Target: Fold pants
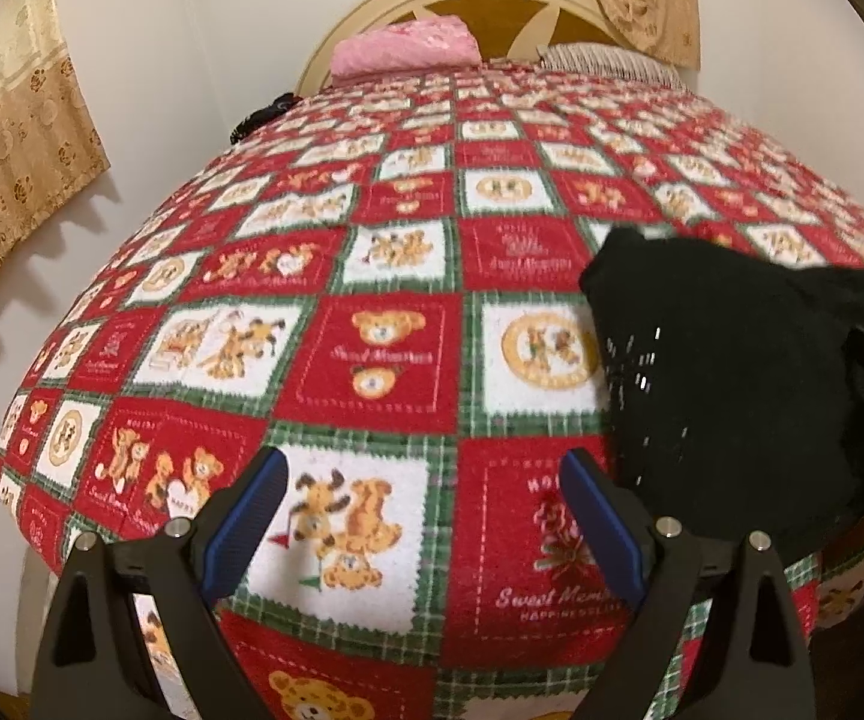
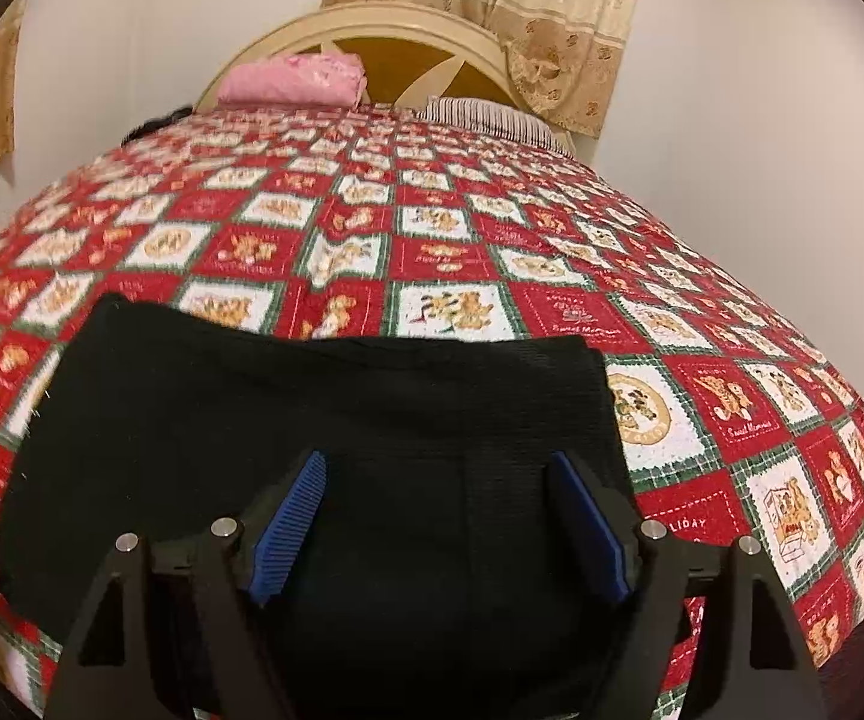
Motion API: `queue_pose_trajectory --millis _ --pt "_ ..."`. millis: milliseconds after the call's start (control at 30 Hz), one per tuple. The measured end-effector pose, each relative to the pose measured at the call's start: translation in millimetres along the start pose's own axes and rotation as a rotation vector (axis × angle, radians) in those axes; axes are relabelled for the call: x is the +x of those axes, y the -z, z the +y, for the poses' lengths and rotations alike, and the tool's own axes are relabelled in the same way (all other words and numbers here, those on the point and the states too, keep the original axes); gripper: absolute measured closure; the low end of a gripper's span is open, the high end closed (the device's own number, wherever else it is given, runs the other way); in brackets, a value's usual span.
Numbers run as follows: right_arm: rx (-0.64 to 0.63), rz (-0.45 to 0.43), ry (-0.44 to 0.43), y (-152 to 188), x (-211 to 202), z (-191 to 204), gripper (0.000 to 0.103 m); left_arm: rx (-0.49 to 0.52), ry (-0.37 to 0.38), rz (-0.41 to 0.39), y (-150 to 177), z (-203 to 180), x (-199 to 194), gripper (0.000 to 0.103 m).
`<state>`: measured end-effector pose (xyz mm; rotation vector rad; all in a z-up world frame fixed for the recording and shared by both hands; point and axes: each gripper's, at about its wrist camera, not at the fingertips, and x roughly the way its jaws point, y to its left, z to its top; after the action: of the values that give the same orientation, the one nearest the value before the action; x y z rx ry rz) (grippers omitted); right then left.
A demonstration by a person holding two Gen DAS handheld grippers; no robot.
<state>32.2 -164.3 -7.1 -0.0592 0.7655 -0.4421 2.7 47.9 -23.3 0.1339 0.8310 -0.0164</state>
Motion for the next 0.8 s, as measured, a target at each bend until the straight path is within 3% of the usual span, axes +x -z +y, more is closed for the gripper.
queue_pose_trajectory --millis 233,333,433,533,567,600,633,667,800 --pt "0.030 -0.105 0.029 -8.2 -19.6 -17.6 0.024 0.012 0.077 -0.059 -29.8 -2.1 -5.2 0.009" --pt "0.040 -0.138 0.057 -9.9 -28.2 -34.2 0.024 -0.026 0.057 -0.069 -50.5 6.8 -0.1 0.009" --pt "0.050 -0.178 -0.100 -9.6 -39.5 -39.1 0.024 -0.039 0.006 -0.085 -64.8 13.3 6.3 0.009" --pt "-0.018 -0.187 -0.307 -6.8 -46.4 -7.9 0.024 -0.022 -0.018 -0.075 -78.1 13.6 14.1 0.009" --pt "-0.042 -0.185 -0.358 -5.3 -47.3 3.0 0.031 -0.016 -0.023 -0.073 -80.4 12.5 15.3 0.009" --pt "-0.077 -0.175 -0.432 -3.4 -48.1 19.6 0.050 -0.009 -0.019 -0.077 -80.7 10.7 15.6 0.009" --pt "-0.106 -0.159 -0.497 -1.4 -47.5 34.7 0.058 0.000 -0.012 -0.079 -79.8 9.0 15.6 0.009" --pt "-0.133 -0.138 -0.560 0.6 -44.7 51.1 0.063 0.017 -0.005 -0.074 -78.0 5.9 17.1 0.009" --pt "-0.237 -0.066 -0.651 17.6 -30.9 103.9 0.063 0.055 -0.016 -0.034 -71.8 -3.4 30.3 0.009"
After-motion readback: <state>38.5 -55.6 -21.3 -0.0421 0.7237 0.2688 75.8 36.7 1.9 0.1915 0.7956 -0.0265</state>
